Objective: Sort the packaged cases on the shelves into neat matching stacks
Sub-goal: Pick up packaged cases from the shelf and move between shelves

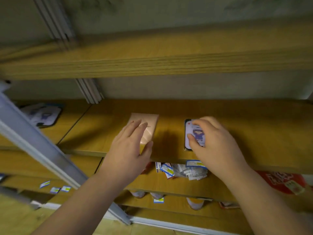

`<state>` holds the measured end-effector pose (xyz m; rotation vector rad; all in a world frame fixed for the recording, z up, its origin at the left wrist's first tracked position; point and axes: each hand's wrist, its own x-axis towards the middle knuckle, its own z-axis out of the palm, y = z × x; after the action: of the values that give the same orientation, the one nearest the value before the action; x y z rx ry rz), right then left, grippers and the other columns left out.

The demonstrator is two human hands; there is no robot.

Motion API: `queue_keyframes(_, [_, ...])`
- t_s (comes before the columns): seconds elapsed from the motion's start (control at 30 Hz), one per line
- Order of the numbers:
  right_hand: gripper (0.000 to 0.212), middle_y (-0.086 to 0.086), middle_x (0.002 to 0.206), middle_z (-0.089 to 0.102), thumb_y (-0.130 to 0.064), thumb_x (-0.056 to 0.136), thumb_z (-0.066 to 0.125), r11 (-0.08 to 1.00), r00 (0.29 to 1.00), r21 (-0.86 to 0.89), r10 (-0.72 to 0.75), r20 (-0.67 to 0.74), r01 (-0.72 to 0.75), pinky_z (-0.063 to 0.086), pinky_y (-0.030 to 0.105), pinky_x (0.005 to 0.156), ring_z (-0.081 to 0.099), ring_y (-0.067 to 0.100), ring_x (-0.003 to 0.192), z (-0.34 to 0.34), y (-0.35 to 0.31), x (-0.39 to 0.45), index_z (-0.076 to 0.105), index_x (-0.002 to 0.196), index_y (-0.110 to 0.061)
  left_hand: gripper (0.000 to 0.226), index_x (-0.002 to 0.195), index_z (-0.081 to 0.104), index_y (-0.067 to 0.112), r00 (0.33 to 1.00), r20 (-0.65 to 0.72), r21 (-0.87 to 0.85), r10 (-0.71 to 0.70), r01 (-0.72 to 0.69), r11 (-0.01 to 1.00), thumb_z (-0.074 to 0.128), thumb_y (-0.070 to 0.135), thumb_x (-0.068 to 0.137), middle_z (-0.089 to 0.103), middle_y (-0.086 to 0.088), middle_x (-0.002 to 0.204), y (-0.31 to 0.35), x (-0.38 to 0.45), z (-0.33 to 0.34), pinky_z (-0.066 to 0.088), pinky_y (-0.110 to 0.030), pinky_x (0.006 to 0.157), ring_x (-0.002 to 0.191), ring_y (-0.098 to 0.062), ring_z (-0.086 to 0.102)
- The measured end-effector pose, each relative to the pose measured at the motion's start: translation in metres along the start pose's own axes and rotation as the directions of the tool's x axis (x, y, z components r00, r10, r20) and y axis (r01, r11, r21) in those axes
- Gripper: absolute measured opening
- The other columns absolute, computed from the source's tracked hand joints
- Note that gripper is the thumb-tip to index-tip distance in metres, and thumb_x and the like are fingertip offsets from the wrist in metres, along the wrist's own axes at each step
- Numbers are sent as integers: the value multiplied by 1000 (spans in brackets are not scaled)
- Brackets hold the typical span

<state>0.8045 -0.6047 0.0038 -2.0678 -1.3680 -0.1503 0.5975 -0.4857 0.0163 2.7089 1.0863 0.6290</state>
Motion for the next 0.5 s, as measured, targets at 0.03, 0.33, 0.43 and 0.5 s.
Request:
queue_keyframes(0.03, [38, 0, 119, 58, -34, 88, 64, 1000, 1000, 18, -23, -7, 24, 52, 37, 83, 57, 21, 103, 2, -8, 1, 62, 122, -16, 58, 150, 46, 18, 1000, -4, 22, -1, 1, 1000, 59, 39, 97, 42, -1, 159, -3, -2, -6, 21, -26, 113, 148, -20, 31])
queue_keyframes(0.33, [43, -6, 125, 52, -37, 86, 60, 977, 977, 80, -202, 67, 196, 40, 26, 90, 50, 14, 114, 27, -90, 9, 57, 126, -21, 63, 153, 40, 20, 999, -27, 96, -42, 44, 994, 58, 41, 96, 37, -1, 162, -46, -30, -53, 19, -29, 117, 152, -19, 23])
queue_keyframes(0.43, [44, -8, 128, 51, -41, 87, 56, 971, 969, 80, -233, 80, 227, 38, 23, 90, 49, 11, 116, 39, -122, 4, 55, 127, -23, 62, 152, 42, 20, 998, -41, 82, -53, 56, 995, 59, 40, 96, 39, 0, 161, -70, -52, -71, 23, -31, 118, 152, -18, 24])
queue_keyframes(0.5, [43, -11, 128, 50, -42, 88, 57, 967, 965, 79, -247, 87, 241, 37, 22, 91, 47, 9, 116, 48, -149, -2, 54, 128, -26, 60, 150, 45, 20, 996, -65, 71, -58, 62, 996, 60, 38, 96, 41, 1, 159, -90, -71, -86, 24, -28, 115, 150, -17, 29])
